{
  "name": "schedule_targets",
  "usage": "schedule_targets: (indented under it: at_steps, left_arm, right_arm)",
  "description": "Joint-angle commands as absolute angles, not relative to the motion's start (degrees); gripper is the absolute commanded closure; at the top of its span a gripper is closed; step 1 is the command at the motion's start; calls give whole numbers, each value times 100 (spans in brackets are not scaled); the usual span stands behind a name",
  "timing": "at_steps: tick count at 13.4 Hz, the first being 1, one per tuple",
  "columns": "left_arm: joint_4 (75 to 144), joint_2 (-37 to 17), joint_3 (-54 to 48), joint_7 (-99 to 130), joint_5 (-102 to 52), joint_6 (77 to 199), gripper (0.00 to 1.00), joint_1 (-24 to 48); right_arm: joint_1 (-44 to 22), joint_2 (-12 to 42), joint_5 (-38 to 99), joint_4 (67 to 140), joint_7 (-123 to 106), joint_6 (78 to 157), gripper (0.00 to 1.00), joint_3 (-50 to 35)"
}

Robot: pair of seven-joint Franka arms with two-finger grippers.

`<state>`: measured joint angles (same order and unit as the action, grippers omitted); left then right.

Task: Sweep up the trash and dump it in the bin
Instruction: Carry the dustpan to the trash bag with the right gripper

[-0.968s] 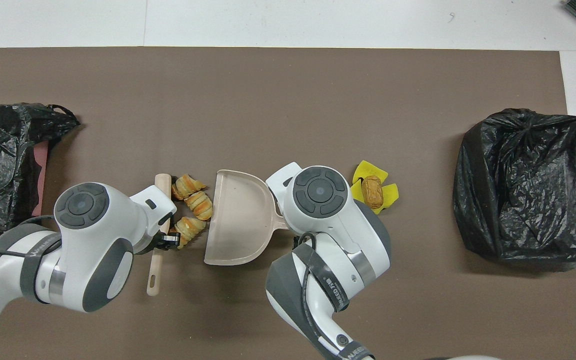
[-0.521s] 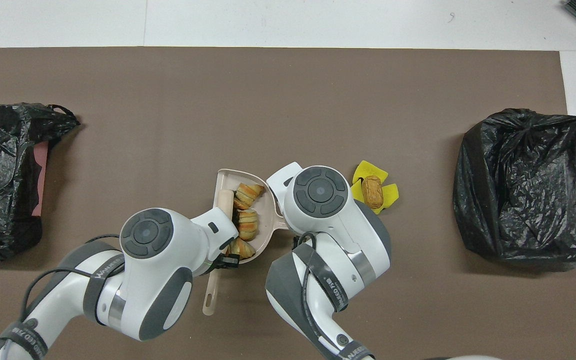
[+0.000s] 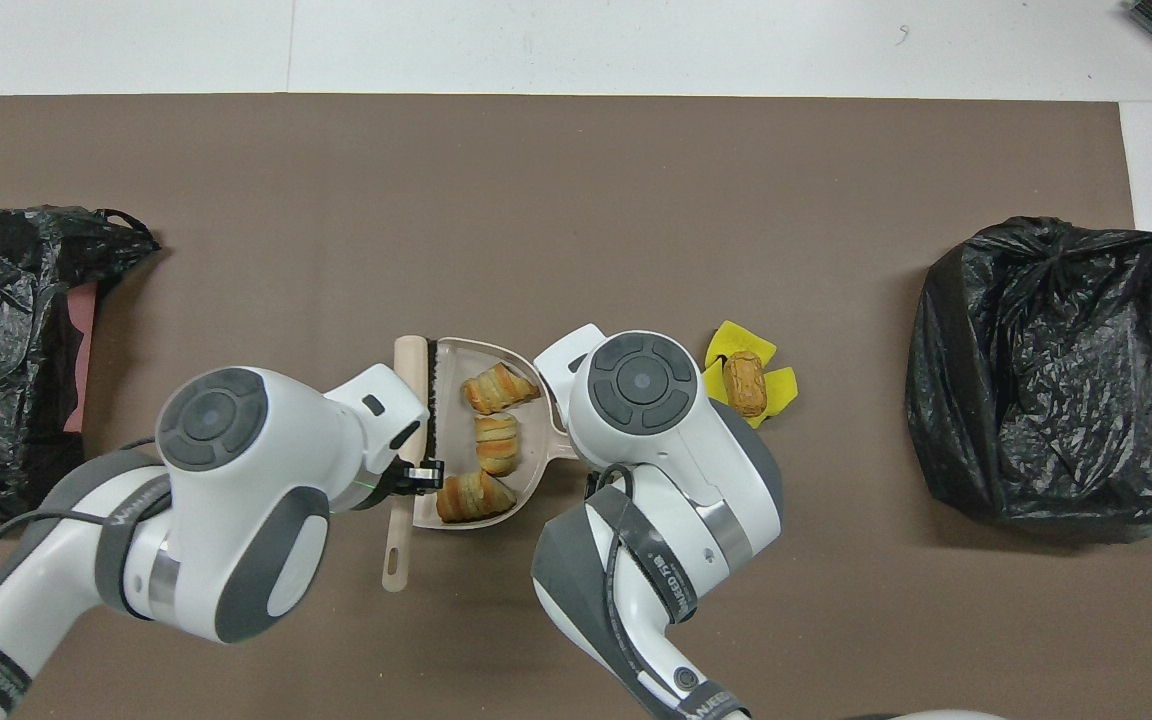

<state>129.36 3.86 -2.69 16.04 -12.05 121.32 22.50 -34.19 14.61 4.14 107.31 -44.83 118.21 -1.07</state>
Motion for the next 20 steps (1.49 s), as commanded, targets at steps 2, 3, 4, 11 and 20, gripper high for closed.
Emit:
schedule_targets:
  at_steps: [2, 3, 4, 11, 20]
  left_arm:
    - [12920, 580, -290, 1652, -731, 11795, 100, 1802]
    - [12981, 632, -299, 1774, -677, 11778, 100, 1776]
    - [13060, 702, -308, 1888, -572, 11725, 100, 1854]
    - [13561, 809, -396, 3777, -554, 12048, 100, 3627]
    - [14204, 686, -404, 5230, -554, 13149, 1, 4834]
  right_arm:
    - [-3139, 1179, 527, 10793, -4412, 11813, 100, -123]
    - [-3007, 1047, 527, 10793, -4438, 11786, 100, -123]
    - [-2823, 881, 519, 10784, -4473, 11690, 100, -132]
    - [-1313, -95, 519, 10767, -5245, 10829, 100, -88]
    - [1509, -264, -146, 10705, -8031, 10291, 100, -35]
